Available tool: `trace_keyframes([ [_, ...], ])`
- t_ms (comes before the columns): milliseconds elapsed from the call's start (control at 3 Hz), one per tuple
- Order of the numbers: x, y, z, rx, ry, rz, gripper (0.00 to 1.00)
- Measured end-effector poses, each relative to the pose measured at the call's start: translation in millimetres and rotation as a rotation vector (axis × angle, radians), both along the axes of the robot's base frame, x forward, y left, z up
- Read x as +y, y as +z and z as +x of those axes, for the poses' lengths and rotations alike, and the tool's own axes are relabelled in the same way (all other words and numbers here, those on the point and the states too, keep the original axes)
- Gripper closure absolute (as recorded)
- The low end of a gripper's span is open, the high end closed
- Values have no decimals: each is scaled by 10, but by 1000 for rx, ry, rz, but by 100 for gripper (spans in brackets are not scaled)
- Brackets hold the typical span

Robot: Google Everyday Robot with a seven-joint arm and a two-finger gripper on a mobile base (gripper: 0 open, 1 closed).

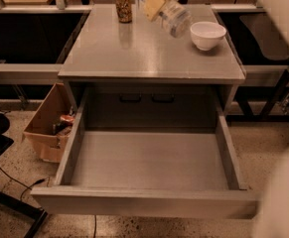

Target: Place blue plastic bottle into top drawer

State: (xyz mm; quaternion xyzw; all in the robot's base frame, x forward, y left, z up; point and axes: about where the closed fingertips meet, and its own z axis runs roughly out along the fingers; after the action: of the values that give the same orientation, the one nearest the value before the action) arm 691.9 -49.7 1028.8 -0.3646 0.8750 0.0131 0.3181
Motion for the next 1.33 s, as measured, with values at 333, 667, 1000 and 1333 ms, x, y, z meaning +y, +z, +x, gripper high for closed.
trace_keyframes([
  [333,57,534,-713,-123,29,127,100],
  [667,320,514,-1281,-175,148,217,100],
  [1000,-148,-338,-1410,-85,125,261,100],
  [1333,-1452,-2366,-1553,200,-63,261,100],
])
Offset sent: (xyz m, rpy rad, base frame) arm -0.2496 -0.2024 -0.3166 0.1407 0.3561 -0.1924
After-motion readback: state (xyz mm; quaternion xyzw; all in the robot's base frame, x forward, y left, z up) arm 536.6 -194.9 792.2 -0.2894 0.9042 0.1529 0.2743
